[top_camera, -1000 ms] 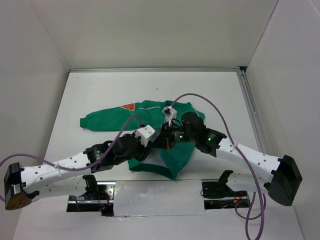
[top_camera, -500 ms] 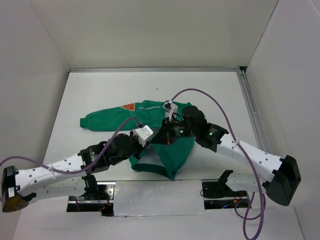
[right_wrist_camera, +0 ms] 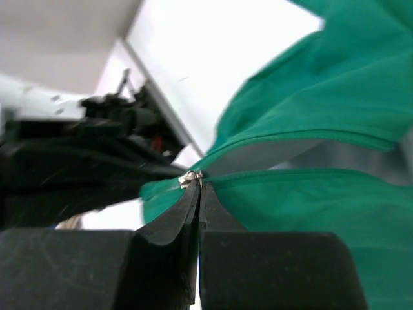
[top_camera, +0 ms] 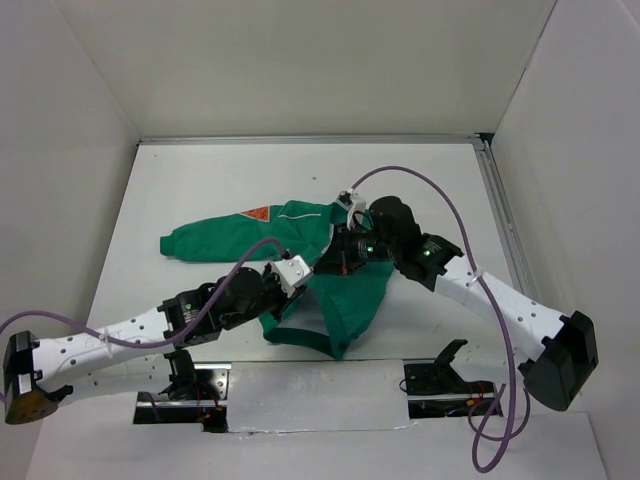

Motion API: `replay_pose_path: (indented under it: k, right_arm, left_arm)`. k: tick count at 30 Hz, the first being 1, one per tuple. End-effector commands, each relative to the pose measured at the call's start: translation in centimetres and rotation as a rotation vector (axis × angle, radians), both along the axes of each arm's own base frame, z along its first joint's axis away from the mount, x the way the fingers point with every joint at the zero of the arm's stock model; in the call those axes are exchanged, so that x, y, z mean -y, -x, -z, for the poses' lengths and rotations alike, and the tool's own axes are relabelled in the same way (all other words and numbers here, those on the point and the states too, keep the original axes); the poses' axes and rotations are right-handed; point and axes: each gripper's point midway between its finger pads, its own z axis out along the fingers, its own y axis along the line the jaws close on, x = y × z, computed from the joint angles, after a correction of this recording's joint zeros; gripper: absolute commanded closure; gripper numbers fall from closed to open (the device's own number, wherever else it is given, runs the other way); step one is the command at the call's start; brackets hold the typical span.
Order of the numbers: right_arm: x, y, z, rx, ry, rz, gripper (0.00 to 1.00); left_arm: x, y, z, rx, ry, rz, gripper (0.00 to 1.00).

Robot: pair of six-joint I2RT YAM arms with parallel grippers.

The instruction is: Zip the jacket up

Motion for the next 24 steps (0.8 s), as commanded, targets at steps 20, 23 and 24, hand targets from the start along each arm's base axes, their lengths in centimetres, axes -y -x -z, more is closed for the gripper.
replay_pose_path:
  k: [20,23,24]
  right_arm:
    - [8.8,-21.6,4.8,0.279,0.595,0.708,1.00]
    - [9.9,-24.9,7.3,0.259,0.694,0.748,1.00]
    - [10.5,-26.8,6.6,0.271,0.693,0.794,1.00]
  left_arm:
    - [-0.9,5.8,-12.1,0.280,0.357,0.328,1.00]
    - [-0.8,6.2,-12.2,0.268,0.363,0.345,1.00]
    - [-0.9,6.2,-12.1,0.261,0.363,0.338,1.00]
